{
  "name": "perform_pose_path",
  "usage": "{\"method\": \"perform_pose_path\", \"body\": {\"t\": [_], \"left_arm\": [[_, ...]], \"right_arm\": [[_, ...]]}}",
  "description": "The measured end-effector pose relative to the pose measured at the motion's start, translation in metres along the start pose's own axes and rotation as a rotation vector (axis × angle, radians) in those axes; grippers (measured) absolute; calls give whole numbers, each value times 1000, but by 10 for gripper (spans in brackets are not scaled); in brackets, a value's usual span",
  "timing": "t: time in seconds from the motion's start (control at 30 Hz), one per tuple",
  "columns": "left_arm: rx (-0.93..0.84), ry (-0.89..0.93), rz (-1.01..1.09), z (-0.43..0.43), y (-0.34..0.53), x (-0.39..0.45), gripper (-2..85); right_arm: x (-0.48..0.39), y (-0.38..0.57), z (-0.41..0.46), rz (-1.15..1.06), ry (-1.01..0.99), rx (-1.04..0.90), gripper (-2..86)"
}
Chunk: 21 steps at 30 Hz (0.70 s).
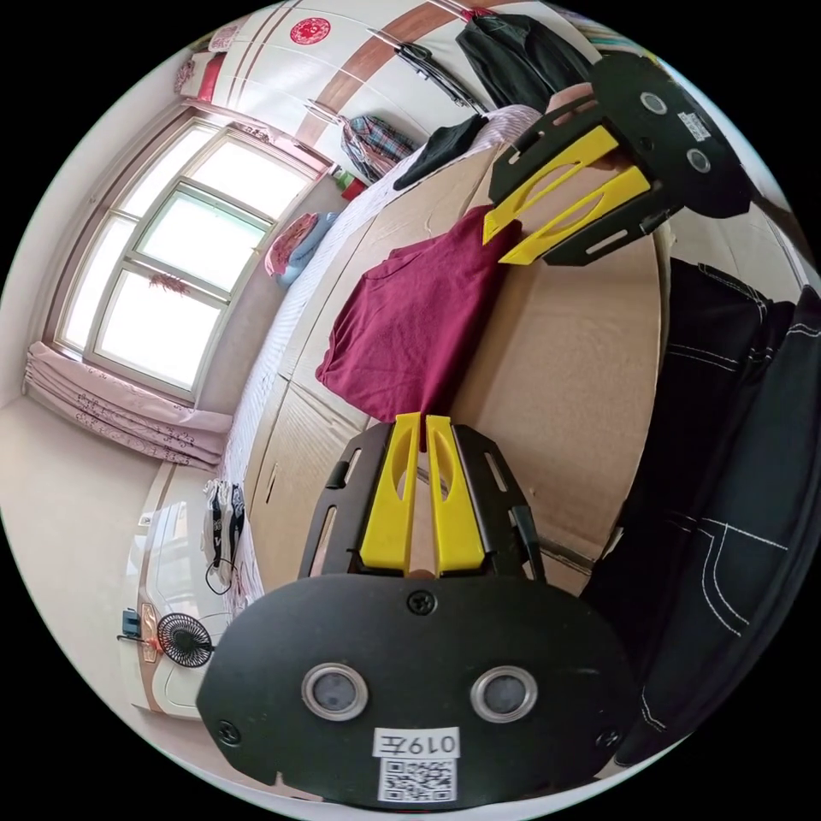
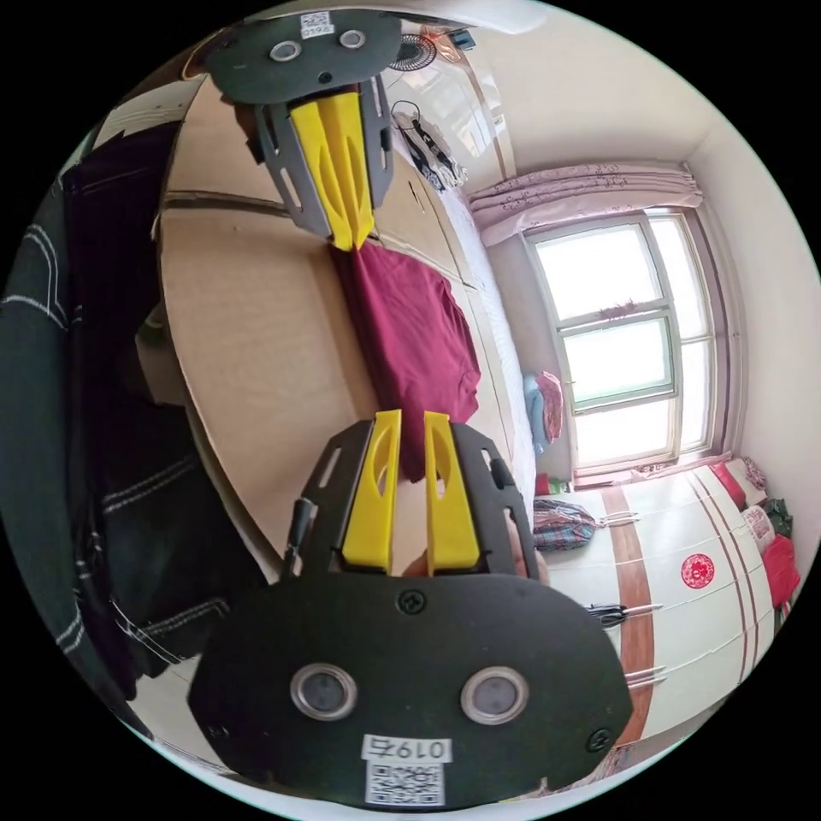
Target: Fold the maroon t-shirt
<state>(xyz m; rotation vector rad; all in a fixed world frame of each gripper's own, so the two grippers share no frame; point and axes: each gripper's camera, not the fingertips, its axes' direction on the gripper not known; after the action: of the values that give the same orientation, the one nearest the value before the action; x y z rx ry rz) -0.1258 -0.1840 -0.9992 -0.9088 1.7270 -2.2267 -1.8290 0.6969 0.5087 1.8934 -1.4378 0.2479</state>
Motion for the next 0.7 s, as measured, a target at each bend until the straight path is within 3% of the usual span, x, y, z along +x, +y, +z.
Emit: {"method": "perform_pose_path", "body": {"t": [0.4, 0.7], "left_arm": [[1, 9, -12, 0, -6, 4, 5], [-8, 11, -7, -4, -11, -10, 5]], "right_arm": [[10, 83, 49, -174, 134, -79, 62], [39, 118, 67, -134, 140, -101, -6]]}}
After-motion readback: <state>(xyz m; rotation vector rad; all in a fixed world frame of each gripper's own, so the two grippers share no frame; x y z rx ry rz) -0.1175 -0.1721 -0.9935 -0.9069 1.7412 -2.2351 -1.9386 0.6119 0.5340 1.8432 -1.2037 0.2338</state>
